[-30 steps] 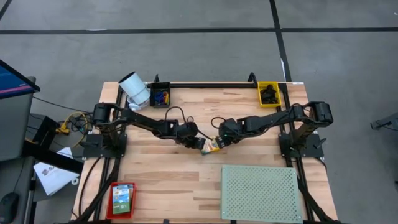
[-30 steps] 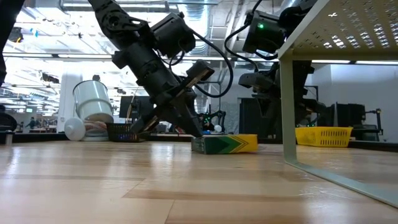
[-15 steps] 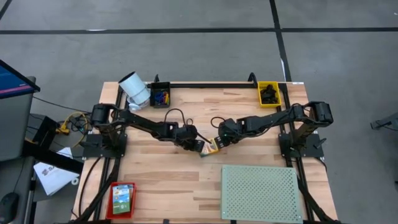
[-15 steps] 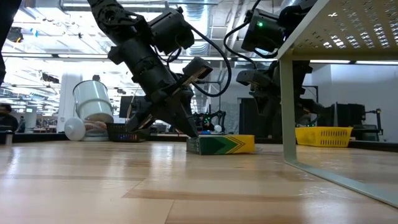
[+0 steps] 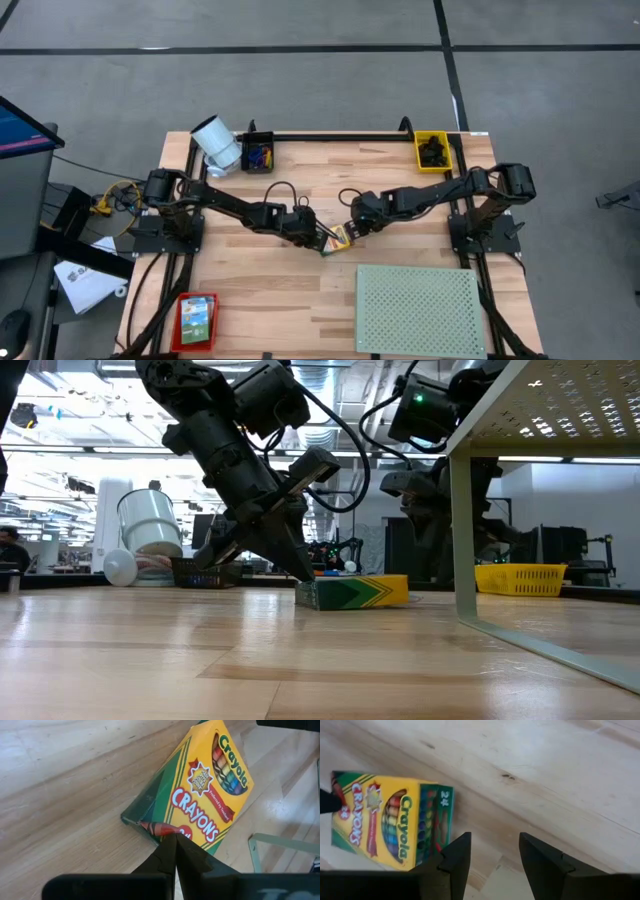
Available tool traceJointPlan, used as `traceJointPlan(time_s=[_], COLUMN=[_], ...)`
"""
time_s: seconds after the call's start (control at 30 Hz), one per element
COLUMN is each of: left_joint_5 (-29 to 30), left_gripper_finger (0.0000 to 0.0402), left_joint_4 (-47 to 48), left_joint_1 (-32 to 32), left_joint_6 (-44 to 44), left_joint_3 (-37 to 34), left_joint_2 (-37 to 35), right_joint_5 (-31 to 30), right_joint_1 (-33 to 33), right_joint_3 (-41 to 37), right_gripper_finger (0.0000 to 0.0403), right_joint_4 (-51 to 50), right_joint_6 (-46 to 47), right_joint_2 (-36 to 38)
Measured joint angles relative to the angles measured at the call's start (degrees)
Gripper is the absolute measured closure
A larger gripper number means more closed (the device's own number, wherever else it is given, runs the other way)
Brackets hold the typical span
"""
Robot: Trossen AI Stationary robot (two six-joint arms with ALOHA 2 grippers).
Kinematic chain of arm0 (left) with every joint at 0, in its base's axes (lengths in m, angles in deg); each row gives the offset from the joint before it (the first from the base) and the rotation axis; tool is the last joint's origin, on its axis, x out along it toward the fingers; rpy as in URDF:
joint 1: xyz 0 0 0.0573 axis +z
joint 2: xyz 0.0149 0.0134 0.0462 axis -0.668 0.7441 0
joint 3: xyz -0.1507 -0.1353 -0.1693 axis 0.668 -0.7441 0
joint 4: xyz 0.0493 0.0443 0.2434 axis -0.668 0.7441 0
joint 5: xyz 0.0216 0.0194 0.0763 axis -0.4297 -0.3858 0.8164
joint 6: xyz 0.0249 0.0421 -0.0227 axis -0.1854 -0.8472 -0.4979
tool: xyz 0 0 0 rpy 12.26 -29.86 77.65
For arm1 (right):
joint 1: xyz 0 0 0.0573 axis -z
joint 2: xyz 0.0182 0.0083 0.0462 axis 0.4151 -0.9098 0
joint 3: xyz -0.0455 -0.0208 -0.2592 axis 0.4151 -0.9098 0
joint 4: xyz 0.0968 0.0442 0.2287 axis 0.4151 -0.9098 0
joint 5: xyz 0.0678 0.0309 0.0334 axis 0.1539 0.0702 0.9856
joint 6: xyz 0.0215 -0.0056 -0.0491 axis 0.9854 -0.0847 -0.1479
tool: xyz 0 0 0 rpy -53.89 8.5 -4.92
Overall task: Pick & Place Office Desk Supplies
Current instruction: Put the green crayon box into the orange bin
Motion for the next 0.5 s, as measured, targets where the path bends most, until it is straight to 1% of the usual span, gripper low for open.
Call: traceJointPlan(time_s=[0.13,0.33,0.5], left_joint_5=[0.7,1.9,2.8], left_gripper_finger=[0.0402,0.0402,0.0402], left_joint_4=[0.2,0.7,1.2], left_joint_1=[-0.4,-0.8,-1.8], left_joint_6=[0.5,1.6,2.5], left_joint_3=[0.0,-0.7,-0.7], left_joint_2=[0.0,-0.6,-0.7], right_joint_5=[1.6,1.7,1.7], right_joint_1=[-1.0,-2.3,-2.1], right_joint_3=[0.0,0.0,0.0], right_gripper_finger=[0.0239,0.0239,0.0239], right_joint_4=[1.4,2.5,3.3], right_joint_6=[-1.2,-0.7,-0.6], right_joint_2=[0.0,0.0,-0.9])
